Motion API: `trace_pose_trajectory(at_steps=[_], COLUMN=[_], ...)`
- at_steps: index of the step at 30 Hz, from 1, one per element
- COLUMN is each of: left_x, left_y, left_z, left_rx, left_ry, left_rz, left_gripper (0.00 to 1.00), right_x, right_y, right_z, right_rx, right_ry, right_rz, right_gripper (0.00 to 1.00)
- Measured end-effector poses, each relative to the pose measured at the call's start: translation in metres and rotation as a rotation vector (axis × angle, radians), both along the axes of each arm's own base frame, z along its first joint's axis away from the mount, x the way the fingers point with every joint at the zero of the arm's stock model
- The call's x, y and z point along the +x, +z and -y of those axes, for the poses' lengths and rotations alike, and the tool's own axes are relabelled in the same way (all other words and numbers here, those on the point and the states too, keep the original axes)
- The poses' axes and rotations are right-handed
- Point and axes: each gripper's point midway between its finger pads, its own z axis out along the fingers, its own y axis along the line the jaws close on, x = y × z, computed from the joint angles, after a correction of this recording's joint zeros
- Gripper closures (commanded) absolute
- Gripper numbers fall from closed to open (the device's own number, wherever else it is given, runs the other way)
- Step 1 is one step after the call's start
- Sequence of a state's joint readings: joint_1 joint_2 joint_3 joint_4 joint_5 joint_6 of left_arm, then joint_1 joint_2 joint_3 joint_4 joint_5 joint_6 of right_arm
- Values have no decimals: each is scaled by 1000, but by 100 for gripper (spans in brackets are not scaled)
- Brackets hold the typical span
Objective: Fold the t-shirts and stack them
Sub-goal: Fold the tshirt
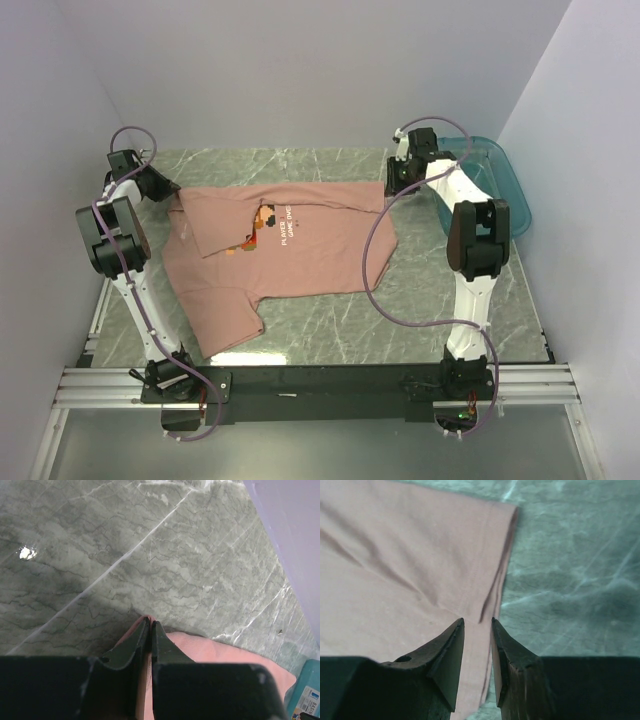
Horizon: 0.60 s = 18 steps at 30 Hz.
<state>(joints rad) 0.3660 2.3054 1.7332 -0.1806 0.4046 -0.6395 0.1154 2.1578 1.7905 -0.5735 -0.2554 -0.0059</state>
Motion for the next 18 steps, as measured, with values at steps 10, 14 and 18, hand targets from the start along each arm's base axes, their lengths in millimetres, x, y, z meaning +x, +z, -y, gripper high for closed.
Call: trace_pose_trajectory(at_steps=[10,14,18], left_x=[0,0,0], left_y=[0,0,0], left_z=[0,0,0], left_rx=[-1,-1,-2], left_ry=[-2,-2,-3], left_rz=[2,3,3], left_gripper=[90,90,90], right_x=[-5,-8,-11], right_y=[-9,-23,-34], right_z=[-13,-12,-12], right_rx=[31,28,25], right_ry=[35,34,34], right_rz=[-32,-63,-93], right_gripper=[65,66,66])
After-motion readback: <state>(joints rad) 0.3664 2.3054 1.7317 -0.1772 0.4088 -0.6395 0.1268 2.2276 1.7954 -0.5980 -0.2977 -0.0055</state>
